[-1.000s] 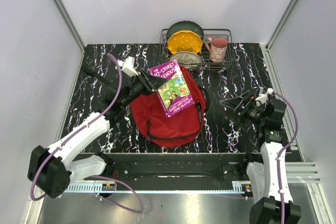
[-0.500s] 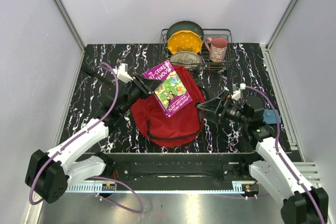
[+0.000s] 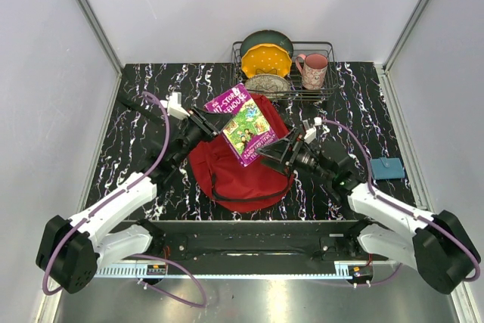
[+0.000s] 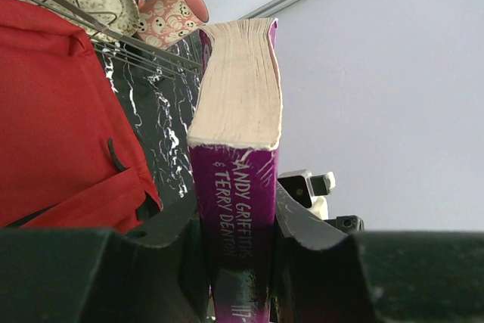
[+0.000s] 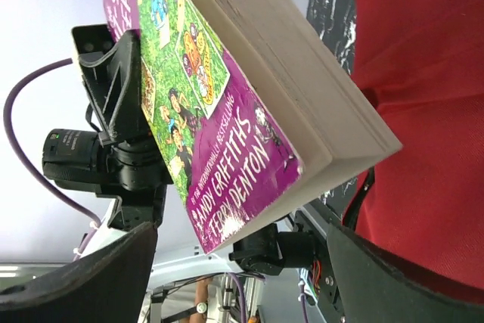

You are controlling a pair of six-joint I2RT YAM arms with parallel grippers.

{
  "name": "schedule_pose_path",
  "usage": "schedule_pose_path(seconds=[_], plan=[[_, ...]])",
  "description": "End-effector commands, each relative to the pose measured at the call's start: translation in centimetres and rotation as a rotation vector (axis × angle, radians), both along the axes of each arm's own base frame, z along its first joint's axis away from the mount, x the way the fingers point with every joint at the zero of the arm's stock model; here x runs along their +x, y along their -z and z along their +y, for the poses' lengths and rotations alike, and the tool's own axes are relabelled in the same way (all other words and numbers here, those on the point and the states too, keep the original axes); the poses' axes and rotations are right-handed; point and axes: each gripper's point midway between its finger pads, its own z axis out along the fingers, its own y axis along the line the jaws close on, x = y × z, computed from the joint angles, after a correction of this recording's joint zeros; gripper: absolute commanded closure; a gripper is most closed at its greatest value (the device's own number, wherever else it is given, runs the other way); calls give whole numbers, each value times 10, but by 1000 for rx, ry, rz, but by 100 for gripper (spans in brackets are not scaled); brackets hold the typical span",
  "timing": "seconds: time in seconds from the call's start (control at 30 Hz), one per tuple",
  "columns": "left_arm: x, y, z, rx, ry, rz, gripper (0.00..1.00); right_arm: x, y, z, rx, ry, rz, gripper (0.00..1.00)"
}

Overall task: Pack the student bag
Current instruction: Pick up the book from the center of the board.

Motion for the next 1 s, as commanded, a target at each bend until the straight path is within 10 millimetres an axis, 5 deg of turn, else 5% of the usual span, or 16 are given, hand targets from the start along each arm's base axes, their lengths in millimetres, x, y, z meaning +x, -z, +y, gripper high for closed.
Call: schedule_pose_path(seconds=[0.0,0.43,0.53,0.67,0.77,0.9,0.97], plan=[[-9,-69,4,-186,16,-162,100,19,-33,2,122,124,-155,3],[-8,-59,3,-299,21,-78,100,29,-53,12,238,159,-290,4],[-8,-55,2,-313,27,-65,100,31,-58,13,264,166,-306,10],[-8,-53,2,-310,28,-58,100,33,-60,13,263,172,-318,25],[-8,-48,2,-301,24,-48,100,32,-61,10,266,185,-320,47],[-8,-45,0,-294,37,-40,99,31,-59,8,245,188,-325,91],[-9,-43,-3,-275,51,-40,80,30,-62,5,235,199,-333,100]])
